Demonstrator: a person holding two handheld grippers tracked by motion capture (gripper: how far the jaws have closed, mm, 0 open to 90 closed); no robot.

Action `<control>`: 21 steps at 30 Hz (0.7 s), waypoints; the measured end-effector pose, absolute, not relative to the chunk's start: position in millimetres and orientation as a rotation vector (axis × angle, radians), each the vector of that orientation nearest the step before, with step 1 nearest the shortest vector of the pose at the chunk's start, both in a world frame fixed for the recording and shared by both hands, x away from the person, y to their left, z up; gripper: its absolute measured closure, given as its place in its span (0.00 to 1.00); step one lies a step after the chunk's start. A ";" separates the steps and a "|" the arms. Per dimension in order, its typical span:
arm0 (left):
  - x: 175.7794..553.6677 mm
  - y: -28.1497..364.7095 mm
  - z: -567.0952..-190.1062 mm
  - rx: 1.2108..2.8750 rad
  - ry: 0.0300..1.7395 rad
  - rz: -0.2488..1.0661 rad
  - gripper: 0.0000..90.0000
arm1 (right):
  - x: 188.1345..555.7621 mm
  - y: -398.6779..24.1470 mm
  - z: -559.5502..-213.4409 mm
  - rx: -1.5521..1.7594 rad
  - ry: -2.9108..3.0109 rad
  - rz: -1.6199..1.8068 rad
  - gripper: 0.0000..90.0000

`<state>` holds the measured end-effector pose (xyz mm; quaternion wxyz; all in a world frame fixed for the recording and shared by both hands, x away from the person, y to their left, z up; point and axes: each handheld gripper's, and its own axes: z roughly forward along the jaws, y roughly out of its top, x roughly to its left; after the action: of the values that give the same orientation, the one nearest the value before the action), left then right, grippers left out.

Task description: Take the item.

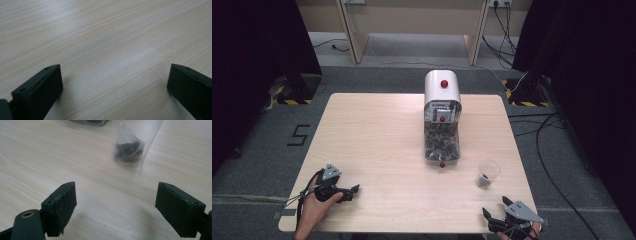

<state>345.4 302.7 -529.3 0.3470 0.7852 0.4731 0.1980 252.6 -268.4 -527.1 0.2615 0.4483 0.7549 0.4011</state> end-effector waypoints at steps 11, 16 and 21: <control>345.4 302.6 -529.3 2.037 1.227 0.514 0.00 | 245.8 -269.7 -529.1 1.219 2.044 1.084 0.20; 345.4 302.6 -529.3 2.037 1.227 0.514 0.00 | 243.0 -270.3 -530.0 1.218 2.048 1.080 0.20; 345.4 302.7 -529.3 2.037 1.227 0.514 0.00 | 239.3 -270.7 -531.2 1.219 2.051 1.078 0.20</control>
<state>345.4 302.7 -529.3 0.3468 0.7853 0.4731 0.1981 239.3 -270.7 -531.2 0.2589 0.4496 0.7568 0.3976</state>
